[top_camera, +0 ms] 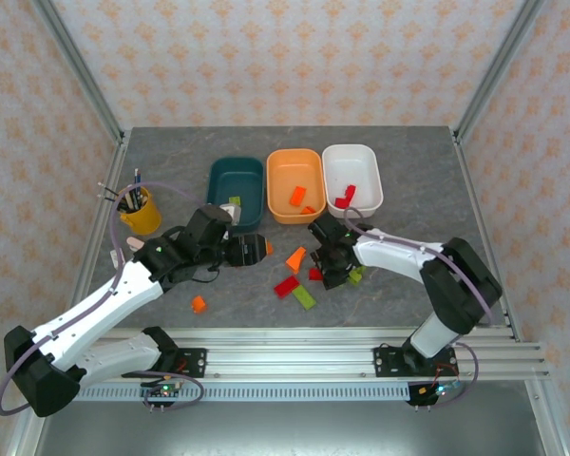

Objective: Sort the legos into containers by color

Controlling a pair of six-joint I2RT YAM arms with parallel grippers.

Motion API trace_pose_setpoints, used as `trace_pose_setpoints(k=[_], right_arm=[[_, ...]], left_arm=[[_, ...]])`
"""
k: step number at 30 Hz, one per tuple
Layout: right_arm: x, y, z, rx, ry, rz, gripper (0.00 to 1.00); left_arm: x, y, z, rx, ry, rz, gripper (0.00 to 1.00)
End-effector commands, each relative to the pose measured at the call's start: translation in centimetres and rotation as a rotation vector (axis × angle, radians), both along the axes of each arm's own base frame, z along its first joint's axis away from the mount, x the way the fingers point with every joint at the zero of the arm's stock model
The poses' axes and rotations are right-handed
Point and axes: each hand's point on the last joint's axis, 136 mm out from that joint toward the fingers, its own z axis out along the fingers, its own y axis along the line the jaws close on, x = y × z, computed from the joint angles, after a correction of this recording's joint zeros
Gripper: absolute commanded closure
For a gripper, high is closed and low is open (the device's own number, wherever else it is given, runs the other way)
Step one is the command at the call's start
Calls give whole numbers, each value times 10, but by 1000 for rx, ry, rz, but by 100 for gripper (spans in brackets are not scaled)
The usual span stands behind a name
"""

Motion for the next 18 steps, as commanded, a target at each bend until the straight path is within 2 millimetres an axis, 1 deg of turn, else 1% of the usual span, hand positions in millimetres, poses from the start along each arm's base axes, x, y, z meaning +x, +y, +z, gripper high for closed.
trace_pose_setpoints(k=[1, 4, 6, 8, 9, 11, 14, 16, 18], right_arm=[[8, 9, -2, 27, -3, -32, 52], [6, 6, -8, 11, 9, -37, 65], [7, 4, -8, 2, 3, -42, 72], [11, 2, -2, -8, -19, -42, 76], [15, 0, 5, -20, -43, -36, 78], [24, -6, 25, -62, -102, -14, 81], [44, -22, 70, -151, -229, 38, 83], [59, -40, 104, -231, -319, 81, 84], [71, -60, 129, -301, -368, 121, 84]], left_arm=[[6, -4, 12, -12, -41, 11, 21], [6, -5, 11, -9, -44, 11, 22], [5, -5, 11, -9, -44, 11, 22], [5, -6, 12, -12, -49, 11, 22], [6, -6, 12, -11, -49, 10, 22], [6, -8, 15, -15, -54, 8, 22], [10, -14, 22, -33, -65, 5, 22], [15, -19, 31, -57, -78, 8, 22], [22, -25, 43, -80, -95, 16, 22]])
